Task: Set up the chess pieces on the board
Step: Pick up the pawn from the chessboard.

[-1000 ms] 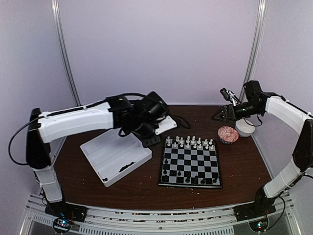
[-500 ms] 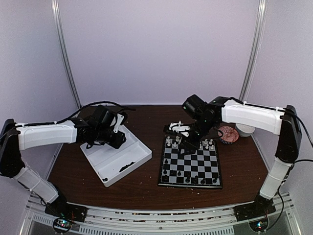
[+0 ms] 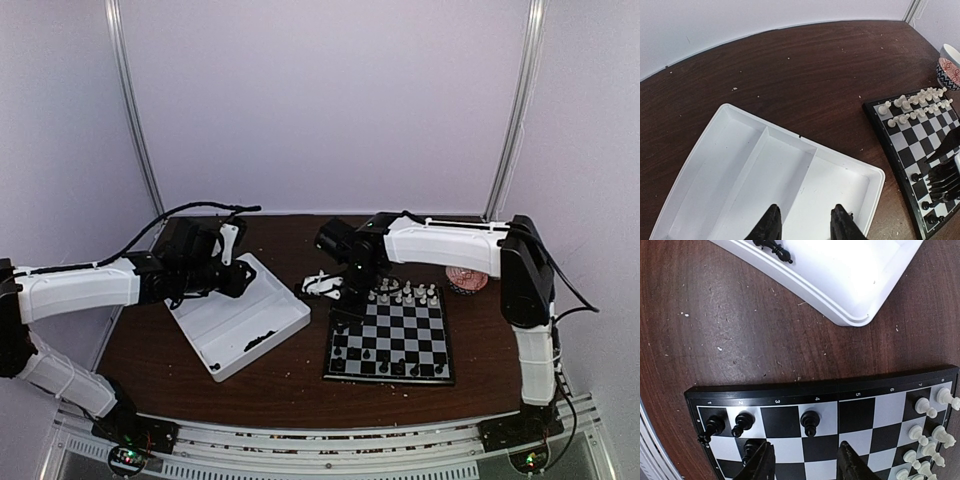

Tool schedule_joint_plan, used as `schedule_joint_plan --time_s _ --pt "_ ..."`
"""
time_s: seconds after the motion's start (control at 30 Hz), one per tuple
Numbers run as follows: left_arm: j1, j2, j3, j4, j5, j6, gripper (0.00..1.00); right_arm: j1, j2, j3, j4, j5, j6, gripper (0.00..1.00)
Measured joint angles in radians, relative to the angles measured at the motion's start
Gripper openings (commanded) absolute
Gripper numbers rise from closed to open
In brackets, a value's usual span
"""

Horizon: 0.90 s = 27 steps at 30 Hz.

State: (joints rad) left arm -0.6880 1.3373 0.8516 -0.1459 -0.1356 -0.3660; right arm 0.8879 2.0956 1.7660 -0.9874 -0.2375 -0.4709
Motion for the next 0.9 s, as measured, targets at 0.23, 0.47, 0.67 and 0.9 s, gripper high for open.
schedule_joint_plan --time_s 0.23,0.47,0.67,0.9 --pt "0.000 -0.002 -0.003 0.017 -0.002 -0.001 0.34 0.005 0.043 0.032 -0.027 0.010 0.005 0.30" --pt "0.000 -0.002 -0.003 0.018 -0.003 -0.002 0.35 0.005 0.064 0.049 -0.042 0.005 0.007 0.27" --pt "0.000 -0.002 -0.007 0.018 -0.006 -0.003 0.35 0.005 0.099 0.052 -0.051 0.002 0.007 0.25" --pt "0.000 -0.002 -0.012 0.018 -0.006 -0.003 0.35 0.005 0.115 0.069 -0.059 -0.002 0.011 0.13"
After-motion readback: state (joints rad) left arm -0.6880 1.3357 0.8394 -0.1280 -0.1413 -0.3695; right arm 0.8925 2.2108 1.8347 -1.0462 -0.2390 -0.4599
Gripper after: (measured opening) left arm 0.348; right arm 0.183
